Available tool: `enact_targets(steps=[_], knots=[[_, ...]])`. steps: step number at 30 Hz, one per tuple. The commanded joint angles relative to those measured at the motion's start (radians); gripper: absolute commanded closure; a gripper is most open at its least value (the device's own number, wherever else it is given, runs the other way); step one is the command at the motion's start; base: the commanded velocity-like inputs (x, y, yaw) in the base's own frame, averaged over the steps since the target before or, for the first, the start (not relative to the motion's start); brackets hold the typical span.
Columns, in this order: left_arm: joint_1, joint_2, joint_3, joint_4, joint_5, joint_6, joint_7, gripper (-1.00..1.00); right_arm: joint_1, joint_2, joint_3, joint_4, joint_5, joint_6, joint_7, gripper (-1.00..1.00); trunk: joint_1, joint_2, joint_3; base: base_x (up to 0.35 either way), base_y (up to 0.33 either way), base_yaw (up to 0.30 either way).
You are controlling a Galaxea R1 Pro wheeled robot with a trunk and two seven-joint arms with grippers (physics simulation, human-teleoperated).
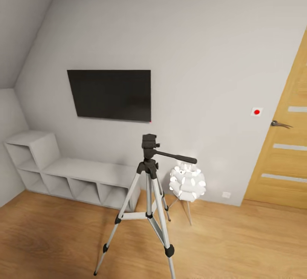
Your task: Attach the digital camera to the camera tripod in the bedroom.
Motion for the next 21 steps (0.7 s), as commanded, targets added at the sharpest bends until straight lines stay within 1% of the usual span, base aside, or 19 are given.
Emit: enact_targets(steps=[1, 6, 10, 14, 19, 21], knots=[[0.0, 0.0, -0.008, -0.001, 0.008, -0.002, -0.004, 1.0, -0.001, 0.0, -0.004, 0.003, 0.008, -0.004, 0.002, -1.0, 0.0, -0.001, 0.0, 0.002, 0.091, -0.246], [0.0, 0.001, -0.007, 0.001, 0.009, -0.002, 0.0, 1.0, -0.001, 0.0, -0.004, 0.003, 0.008, -0.003, 0.002, -1.0, 0.0, -0.001, 0.0, 0.001, 0.146, -0.246], [0.0, 0.0, -0.007, 0.002, 0.009, -0.003, -0.001, 1.0, -0.001, 0.0, -0.004, 0.003, 0.008, -0.003, 0.002, -1.0, 0.0, -0.001, 0.0, 0.0, 0.049, -0.219], [0.0, 0.0, -0.007, 0.003, 0.013, -0.005, -0.002, 1.0, -0.001, 0.0, -0.003, 0.003, 0.009, -0.003, 0.002, -1.0, 0.0, -0.001, 0.0, -0.024, 0.013, -0.069], [0.0, 0.0, -0.007, 0.003, 0.015, -0.004, 0.003, 1.0, -0.001, -0.003, -0.003, 0.003, 0.012, -0.004, 0.002, -1.0, 0.0, -0.001, 0.0, -0.216, 0.068, -0.013], [0.0, 0.0, -0.007, 0.003, 0.015, -0.004, 0.004, 1.0, -0.001, -0.007, -0.002, 0.003, 0.013, -0.006, 0.003, -1.0, 0.0, -0.001, 0.0, -0.06, 0.02, -0.001]])
